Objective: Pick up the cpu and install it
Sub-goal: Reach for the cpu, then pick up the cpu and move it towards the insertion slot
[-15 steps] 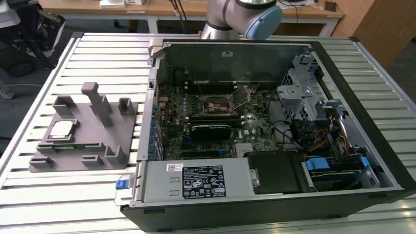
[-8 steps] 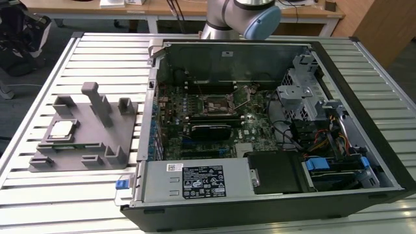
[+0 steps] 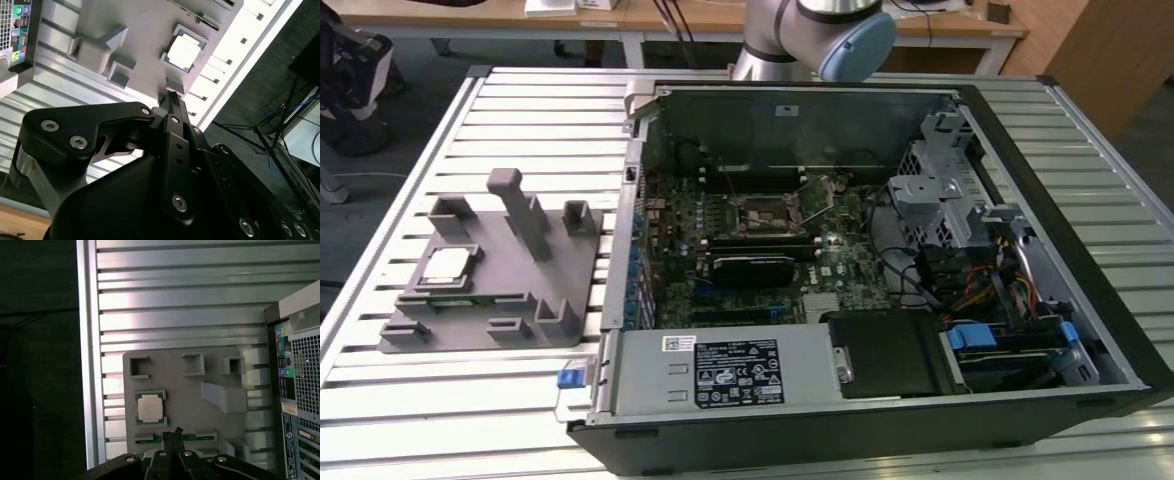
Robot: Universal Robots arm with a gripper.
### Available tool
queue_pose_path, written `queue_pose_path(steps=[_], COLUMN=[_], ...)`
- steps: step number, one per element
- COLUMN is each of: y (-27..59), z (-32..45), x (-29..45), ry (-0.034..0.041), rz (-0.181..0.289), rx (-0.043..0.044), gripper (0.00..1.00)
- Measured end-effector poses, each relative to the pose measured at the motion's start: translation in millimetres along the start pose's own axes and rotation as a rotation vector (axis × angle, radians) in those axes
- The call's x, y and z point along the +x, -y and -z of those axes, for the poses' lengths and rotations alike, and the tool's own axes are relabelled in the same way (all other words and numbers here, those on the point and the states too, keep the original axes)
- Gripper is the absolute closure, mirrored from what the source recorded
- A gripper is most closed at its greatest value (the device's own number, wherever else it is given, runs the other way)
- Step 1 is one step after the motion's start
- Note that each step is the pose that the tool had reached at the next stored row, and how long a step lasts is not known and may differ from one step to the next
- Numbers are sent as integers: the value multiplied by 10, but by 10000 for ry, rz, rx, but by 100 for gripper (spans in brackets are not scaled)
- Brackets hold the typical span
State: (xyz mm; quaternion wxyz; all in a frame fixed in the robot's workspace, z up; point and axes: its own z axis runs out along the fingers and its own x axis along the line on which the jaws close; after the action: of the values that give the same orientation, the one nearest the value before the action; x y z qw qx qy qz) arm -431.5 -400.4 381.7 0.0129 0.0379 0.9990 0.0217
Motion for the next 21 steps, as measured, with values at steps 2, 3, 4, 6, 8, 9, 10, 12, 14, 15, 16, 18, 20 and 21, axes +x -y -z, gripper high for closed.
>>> queue_pose_path(steps=[2,3,4,6,8,9,10,12,14,15,16,18,20,21], y=[3,5,6,9,10,11,12,14,14,14,15,15,16,16], z=[-3,-6,-9,-15,-21,-25,-28,-34,-42,-46,-52,-63,-75,-80], x=[44,62,78,106,127,136,145,157,161,165,166,166,167,167], ry=[-1,0,0,0,0,1,1,1,1,0,-1,-1,0,0], rz=[0,0,0,0,0,0,0,1,2,0,0,0,0,1], rx=[1,0,0,0,0,-1,-1,-1,-1,0,0,0,0,0], gripper=[89,89,89,89,89,89,89,89,89,89,89,89,89,89])
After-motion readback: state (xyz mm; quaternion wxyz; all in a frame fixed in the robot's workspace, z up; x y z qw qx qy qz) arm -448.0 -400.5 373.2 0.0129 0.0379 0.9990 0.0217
